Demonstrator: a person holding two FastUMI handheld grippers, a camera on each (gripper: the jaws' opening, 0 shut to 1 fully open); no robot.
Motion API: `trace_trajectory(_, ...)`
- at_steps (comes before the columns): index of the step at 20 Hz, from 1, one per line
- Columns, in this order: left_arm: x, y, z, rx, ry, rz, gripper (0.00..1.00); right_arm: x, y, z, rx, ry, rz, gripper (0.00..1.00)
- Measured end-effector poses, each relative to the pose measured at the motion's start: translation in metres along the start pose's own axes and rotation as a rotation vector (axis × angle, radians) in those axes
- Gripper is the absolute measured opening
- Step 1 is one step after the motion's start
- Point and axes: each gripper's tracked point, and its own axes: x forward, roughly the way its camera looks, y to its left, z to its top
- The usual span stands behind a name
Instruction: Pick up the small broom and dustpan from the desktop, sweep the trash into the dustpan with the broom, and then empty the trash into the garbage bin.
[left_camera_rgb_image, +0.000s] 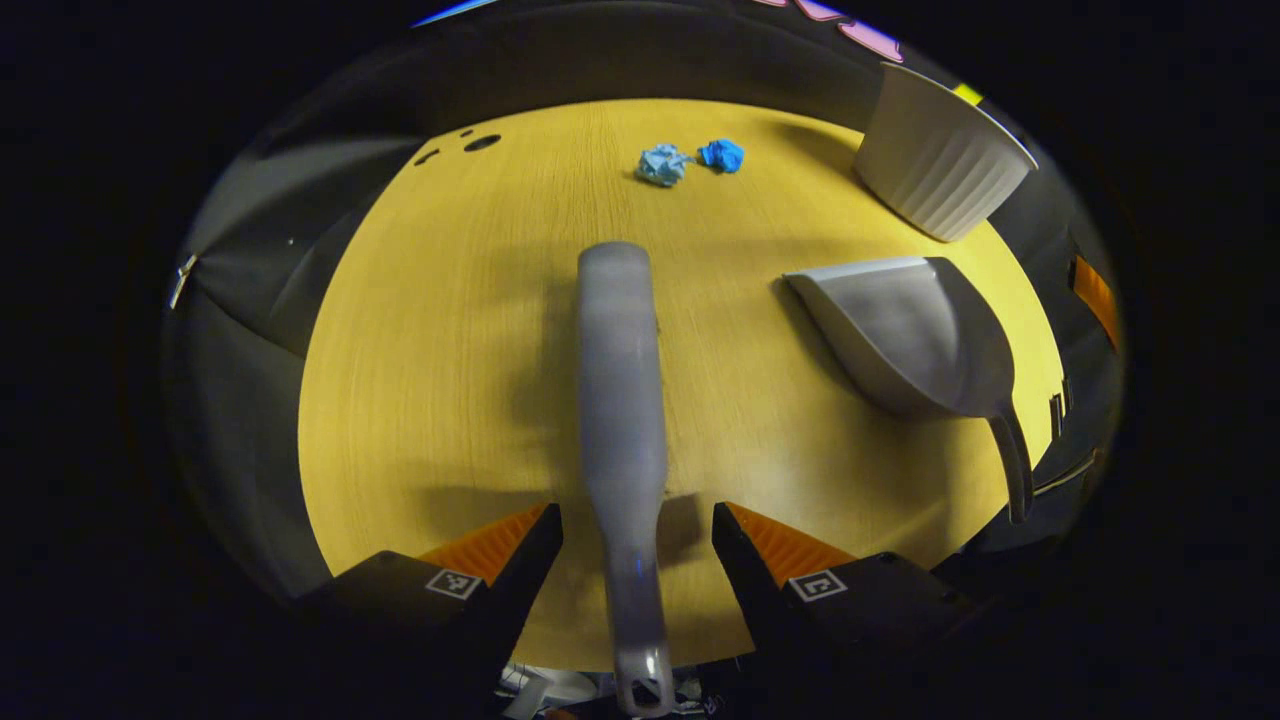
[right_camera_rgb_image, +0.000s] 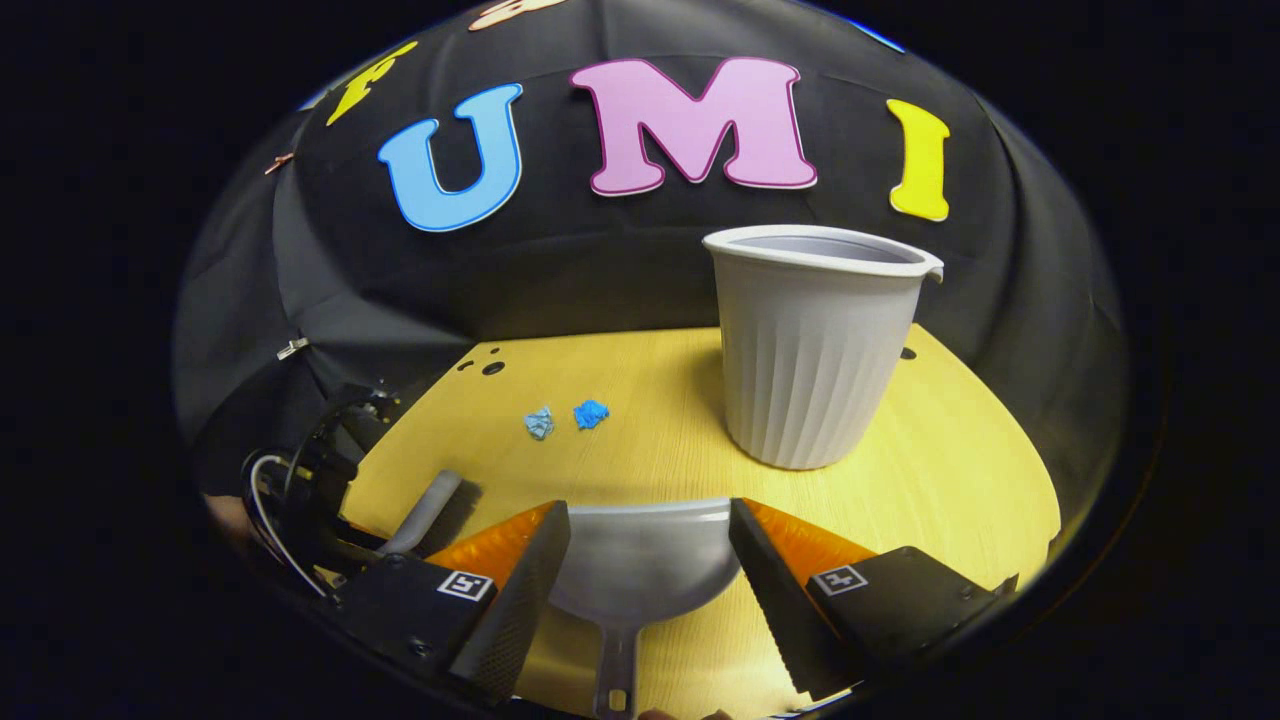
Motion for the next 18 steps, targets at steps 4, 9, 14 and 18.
trace_trajectory(4, 0.008, 0.006, 0.007, 0.013, 0.035, 0.020, 0.92, -0.003, 0.003, -0.014, 0.024, 0.061, 0.017, 0.99)
trace_trajectory(9, 0.010, 0.000, 0.011, 0.006, 0.086, 0.024, 0.58, -0.008, 0.010, -0.035, 0.038, 0.141, 0.047, 0.99)
trace_trajectory(14, 0.010, -0.003, 0.006, -0.022, 0.098, 0.031, 0.34, -0.010, 0.021, -0.049, 0.063, 0.233, 0.091, 0.99)
trace_trajectory(18, 0.008, -0.001, 0.009, -0.059, 0.053, 0.031, 0.27, -0.014, 0.025, -0.061, 0.062, 0.315, 0.112, 0.99)
